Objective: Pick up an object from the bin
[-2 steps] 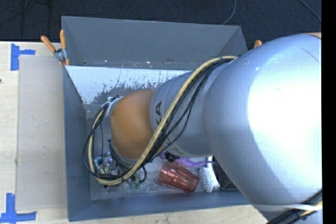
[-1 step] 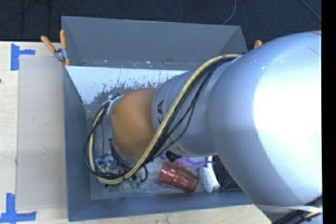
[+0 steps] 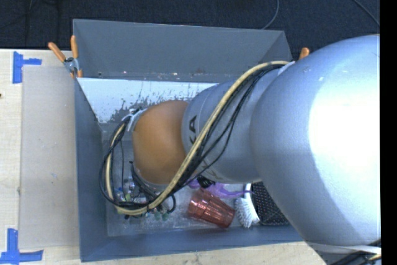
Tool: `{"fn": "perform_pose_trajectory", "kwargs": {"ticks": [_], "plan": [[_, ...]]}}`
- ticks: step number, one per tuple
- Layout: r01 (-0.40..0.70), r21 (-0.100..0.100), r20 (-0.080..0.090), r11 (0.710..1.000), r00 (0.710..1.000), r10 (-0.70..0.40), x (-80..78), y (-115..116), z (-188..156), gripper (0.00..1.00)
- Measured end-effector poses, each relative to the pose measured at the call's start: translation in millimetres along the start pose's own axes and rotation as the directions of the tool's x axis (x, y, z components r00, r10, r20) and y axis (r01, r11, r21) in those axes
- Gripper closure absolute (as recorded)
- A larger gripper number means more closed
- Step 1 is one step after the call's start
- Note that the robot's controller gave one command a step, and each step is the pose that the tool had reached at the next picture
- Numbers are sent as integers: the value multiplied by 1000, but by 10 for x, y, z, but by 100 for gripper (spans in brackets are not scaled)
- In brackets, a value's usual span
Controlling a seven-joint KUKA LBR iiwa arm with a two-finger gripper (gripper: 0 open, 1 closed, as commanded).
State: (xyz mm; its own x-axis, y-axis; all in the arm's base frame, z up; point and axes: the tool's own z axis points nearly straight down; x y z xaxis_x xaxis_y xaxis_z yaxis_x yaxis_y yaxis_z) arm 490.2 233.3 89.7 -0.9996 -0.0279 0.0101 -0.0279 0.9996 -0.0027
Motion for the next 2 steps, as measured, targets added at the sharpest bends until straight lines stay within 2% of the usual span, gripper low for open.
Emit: {"fn": "perform_pose_trajectory", "kwargs": {"ticks": [2], "plan": [[-2, 1, -3, 1000, 1000, 2, 6, -4, -141, 100]]}}
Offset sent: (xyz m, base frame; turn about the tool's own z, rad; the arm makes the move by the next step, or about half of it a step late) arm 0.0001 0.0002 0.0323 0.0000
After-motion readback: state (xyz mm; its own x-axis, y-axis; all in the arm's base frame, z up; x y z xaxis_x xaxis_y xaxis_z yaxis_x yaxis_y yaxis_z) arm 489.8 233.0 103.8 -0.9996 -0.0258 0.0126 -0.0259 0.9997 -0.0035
